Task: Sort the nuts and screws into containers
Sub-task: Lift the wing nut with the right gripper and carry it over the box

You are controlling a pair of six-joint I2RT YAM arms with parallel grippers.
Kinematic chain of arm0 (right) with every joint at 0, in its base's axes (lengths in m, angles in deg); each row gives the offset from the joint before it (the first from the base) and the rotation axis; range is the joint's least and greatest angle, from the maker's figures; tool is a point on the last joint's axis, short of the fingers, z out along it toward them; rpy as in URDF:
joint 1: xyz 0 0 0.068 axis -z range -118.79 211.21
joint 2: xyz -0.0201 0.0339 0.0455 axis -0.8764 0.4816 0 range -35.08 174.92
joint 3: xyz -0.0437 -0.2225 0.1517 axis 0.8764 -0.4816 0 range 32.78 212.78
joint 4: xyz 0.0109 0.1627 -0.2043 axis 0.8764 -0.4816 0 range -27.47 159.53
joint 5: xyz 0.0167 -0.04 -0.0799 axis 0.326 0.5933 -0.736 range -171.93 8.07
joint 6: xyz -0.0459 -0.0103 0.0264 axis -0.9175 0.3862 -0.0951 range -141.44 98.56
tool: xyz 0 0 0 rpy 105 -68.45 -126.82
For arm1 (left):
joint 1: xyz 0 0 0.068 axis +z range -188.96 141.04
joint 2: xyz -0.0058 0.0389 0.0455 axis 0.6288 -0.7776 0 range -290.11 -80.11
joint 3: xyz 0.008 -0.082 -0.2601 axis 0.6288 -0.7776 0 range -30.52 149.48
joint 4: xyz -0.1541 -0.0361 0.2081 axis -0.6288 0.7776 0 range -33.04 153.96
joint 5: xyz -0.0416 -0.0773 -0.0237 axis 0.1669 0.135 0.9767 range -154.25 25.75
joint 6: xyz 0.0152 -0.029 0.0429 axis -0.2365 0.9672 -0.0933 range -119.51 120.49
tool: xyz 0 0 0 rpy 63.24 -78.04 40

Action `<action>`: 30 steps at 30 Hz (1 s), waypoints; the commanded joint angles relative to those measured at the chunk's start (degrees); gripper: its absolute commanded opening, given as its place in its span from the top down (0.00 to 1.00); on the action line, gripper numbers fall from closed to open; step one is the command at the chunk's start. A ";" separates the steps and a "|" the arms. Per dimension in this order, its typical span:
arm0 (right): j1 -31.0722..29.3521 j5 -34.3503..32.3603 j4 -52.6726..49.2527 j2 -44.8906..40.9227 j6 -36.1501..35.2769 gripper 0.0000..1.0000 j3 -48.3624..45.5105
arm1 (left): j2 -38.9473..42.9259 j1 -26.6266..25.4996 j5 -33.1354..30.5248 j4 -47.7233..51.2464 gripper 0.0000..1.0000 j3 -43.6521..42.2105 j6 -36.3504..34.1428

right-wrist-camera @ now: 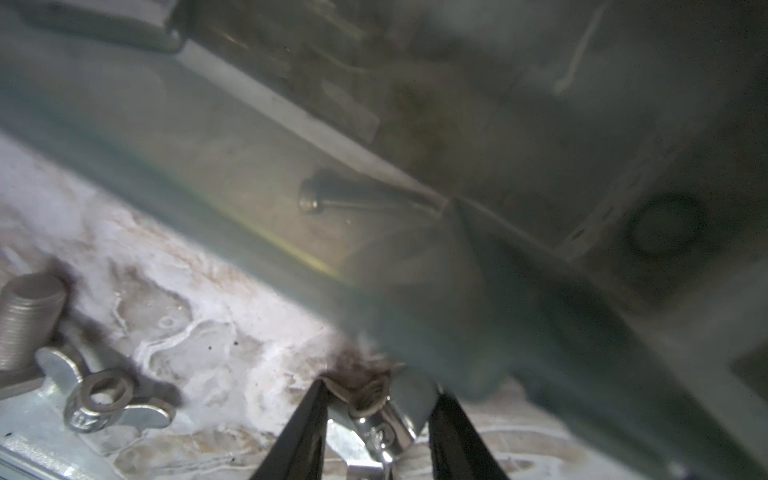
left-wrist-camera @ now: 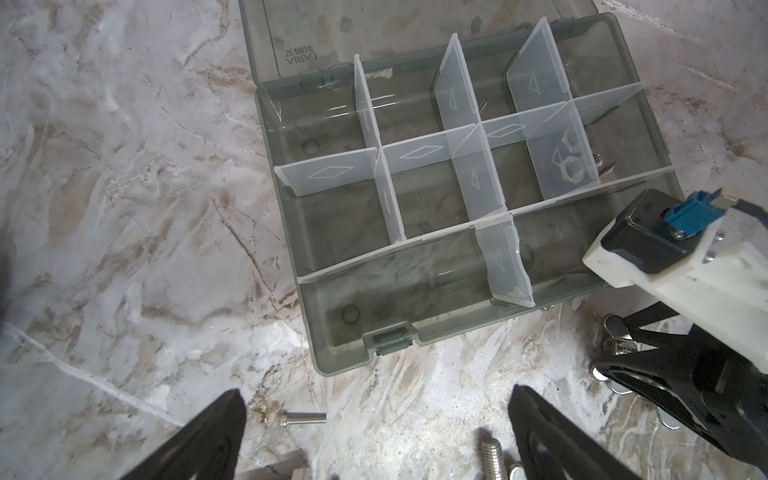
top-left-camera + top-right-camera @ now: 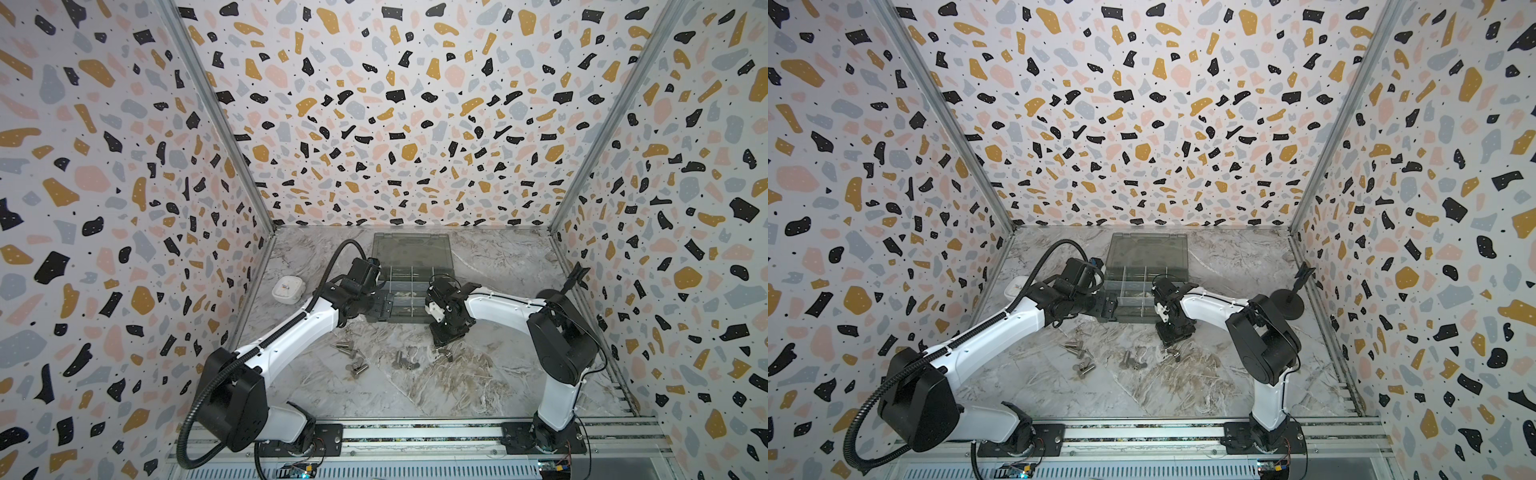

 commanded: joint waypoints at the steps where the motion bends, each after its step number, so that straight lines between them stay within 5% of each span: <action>1: -0.73 -0.64 -1.52 2.68 0.16 0.59 -0.44 | 1.56 0.52 0.39 -1.42 0.01 -0.75 -0.84; 13: -1.10 -0.19 -0.88 3.91 4.40 0.61 0.45 | 1.99 0.97 1.43 -1.77 0.00 -1.81 -1.49; 30: -1.68 -4.31 -3.81 3.11 6.56 0.77 0.54 | 3.54 1.67 1.75 -1.82 0.00 -3.60 -1.53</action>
